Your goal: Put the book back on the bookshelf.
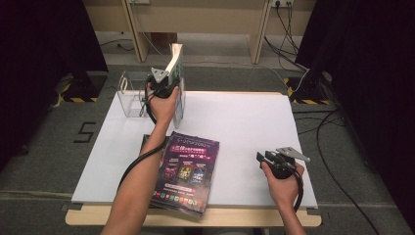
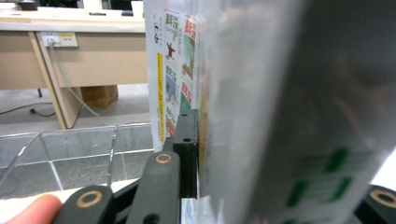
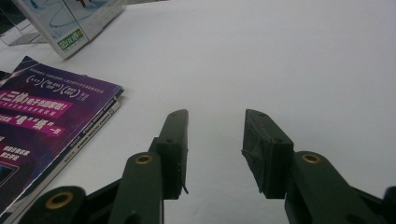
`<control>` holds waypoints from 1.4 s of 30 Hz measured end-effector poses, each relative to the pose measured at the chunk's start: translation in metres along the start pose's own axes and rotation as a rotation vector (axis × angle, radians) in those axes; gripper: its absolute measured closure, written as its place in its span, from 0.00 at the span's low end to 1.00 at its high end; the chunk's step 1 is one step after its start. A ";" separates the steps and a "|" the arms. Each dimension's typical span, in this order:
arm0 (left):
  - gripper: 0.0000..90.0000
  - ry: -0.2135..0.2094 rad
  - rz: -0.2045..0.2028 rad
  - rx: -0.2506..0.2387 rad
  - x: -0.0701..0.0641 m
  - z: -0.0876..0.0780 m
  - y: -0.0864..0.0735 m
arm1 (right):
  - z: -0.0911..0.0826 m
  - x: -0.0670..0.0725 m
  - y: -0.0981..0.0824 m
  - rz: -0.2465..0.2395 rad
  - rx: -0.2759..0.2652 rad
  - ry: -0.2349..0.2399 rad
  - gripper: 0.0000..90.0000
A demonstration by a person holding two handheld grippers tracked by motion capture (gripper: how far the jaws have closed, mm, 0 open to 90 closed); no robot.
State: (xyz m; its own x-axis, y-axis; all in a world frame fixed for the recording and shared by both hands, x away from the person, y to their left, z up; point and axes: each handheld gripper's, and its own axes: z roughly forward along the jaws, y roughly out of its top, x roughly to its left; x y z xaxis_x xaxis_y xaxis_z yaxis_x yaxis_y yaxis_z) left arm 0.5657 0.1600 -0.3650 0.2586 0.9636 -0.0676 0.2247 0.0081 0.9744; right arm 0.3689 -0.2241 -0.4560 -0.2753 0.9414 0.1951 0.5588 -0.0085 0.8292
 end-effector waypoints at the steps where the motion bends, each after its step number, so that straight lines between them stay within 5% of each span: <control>1: 0.78 -0.007 0.000 0.001 0.000 -0.001 0.001 | 0.000 0.000 0.000 0.000 0.000 0.001 0.68; 7: 0.69 -0.044 0.038 0.004 -0.002 -0.006 0.009 | 0.000 0.003 0.001 -0.005 0.002 0.001 0.68; 18: 0.53 -0.079 0.040 0.001 -0.008 -0.018 0.006 | 0.001 0.004 0.000 -0.011 0.003 0.004 0.67; 42: 0.42 -0.114 0.073 0.046 0.003 -0.048 0.002 | 0.000 0.009 0.001 -0.014 0.003 0.006 0.67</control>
State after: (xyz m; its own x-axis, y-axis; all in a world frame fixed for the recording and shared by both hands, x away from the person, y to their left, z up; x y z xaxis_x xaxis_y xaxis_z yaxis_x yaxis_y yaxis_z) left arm 0.5214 0.1755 -0.3529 0.3801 0.9247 -0.0230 0.2433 -0.0759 0.9670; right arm 0.3673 -0.2155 -0.4535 -0.2873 0.9394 0.1868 0.5570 0.0052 0.8305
